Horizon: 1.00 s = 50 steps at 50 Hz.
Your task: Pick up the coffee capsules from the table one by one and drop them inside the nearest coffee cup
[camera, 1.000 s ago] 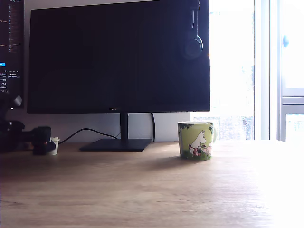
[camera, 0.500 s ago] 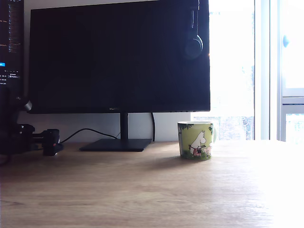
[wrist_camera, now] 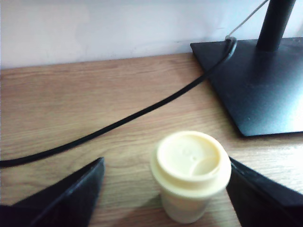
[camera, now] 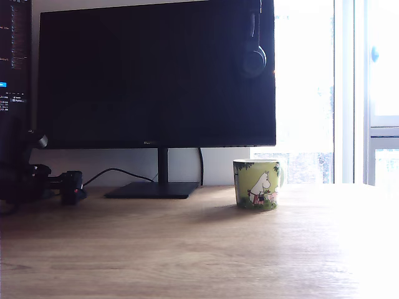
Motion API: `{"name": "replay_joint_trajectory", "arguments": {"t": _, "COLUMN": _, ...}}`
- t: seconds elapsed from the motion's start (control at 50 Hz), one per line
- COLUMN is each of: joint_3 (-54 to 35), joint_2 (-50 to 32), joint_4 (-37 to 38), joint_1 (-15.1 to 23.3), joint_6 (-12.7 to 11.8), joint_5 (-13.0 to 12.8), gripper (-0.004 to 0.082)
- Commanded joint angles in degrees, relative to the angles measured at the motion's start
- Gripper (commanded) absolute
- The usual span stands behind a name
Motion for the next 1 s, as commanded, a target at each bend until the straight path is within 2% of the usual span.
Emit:
{"name": "replay_joint_trajectory", "arguments": {"t": 0.0, "joint_3": -0.24, "joint_2": 2.10, "joint_4": 0.02, "joint_1": -0.37, "joint_6": 0.09, "joint_5": 0.04, "gripper": 0.0707}}
{"name": "replay_joint_trajectory", "arguments": {"t": 0.26, "joint_3": -0.24, "joint_2": 2.10, "joint_4": 0.00, "joint_1": -0.37, "joint_6": 0.26, "joint_5": 0.04, "gripper": 0.0706}}
{"name": "replay_joint_trajectory", "arguments": {"t": 0.32, "joint_3": -0.24, "joint_2": 2.10, "joint_4": -0.02, "joint_1": -0.37, "joint_6": 0.28, "joint_5": 0.04, "gripper": 0.0683}}
{"name": "replay_joint_trajectory", "arguments": {"t": 0.42, "joint_3": -0.24, "joint_2": 2.10, "joint_4": -0.07, "joint_1": -0.37, "joint_6": 0.31, "joint_5": 0.04, "gripper": 0.0598}}
{"name": "replay_joint_trajectory", "arguments": {"t": 0.46, "joint_3": -0.24, "joint_2": 2.10, "joint_4": -0.22, "joint_1": -0.37, "joint_6": 0.31, "joint_5": 0.04, "gripper": 0.0539}}
{"name": "replay_joint_trajectory", "arguments": {"t": 0.62, "joint_3": -0.24, "joint_2": 2.10, "joint_4": -1.22, "joint_1": -0.37, "joint_6": 0.31, "joint_5": 0.07, "gripper": 0.0194}}
{"name": "replay_joint_trajectory", "arguments": {"t": 0.68, "joint_3": -0.24, "joint_2": 2.10, "joint_4": -1.38, "joint_1": -0.37, "joint_6": 0.31, "joint_5": 0.04, "gripper": 0.0110}}
{"name": "replay_joint_trajectory", "arguments": {"t": 0.98, "joint_3": -0.24, "joint_2": 2.10, "joint_4": -1.44, "joint_1": -0.37, "joint_6": 0.28, "joint_5": 0.07, "gripper": 0.0092}}
